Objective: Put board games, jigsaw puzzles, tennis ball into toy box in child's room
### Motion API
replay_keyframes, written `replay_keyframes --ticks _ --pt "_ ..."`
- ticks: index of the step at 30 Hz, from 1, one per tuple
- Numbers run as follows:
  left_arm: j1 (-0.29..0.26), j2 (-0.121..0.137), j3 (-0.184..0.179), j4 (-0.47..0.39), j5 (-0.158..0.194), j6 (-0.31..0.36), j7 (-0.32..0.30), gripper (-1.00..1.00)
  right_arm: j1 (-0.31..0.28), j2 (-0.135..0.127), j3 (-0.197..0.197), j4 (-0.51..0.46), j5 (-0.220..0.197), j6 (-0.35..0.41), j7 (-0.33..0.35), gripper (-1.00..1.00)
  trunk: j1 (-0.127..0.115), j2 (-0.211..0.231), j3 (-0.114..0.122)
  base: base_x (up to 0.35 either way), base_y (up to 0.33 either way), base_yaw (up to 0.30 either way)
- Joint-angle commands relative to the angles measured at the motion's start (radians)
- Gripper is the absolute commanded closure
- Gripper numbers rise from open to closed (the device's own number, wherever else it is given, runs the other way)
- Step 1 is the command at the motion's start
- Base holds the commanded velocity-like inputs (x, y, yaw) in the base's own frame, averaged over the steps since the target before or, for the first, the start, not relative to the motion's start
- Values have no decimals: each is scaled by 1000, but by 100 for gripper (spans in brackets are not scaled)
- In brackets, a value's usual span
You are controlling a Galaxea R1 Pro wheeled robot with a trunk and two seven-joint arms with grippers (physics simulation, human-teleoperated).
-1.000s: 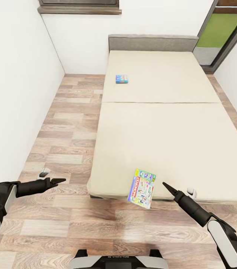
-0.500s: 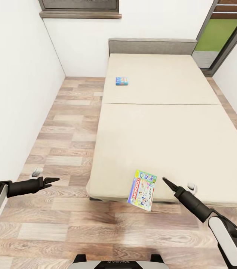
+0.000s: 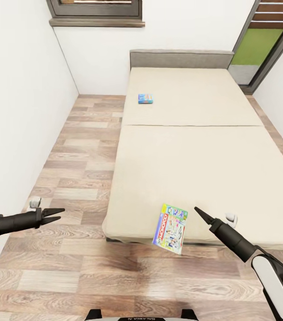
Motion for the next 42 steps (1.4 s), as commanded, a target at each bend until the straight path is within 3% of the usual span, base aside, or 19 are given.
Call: replay_keyframes --ticks 1,10,24,42 --pt "0 2 0 0 -1 11 -18 -100 0 0 -1 -1 -10 9 1 -100 4 -8 -2 0 0 0" --pt "0 7 -7 -1 -2 11 -65 -100 22 -9 -10 -61 -25 45 18 -100 38 -71 -15 0 0 0" --pt "0 4 -10 -1 -1 9 -68 -100 65 -2 -100 -118 -36 158 127 -100 92 -169 -36 0 0 0" --pt "0 0 -11 -2 -1 5 -67 -100 66 1 -108 -119 -36 170 138 -100 92 -169 -8 0 0 0"
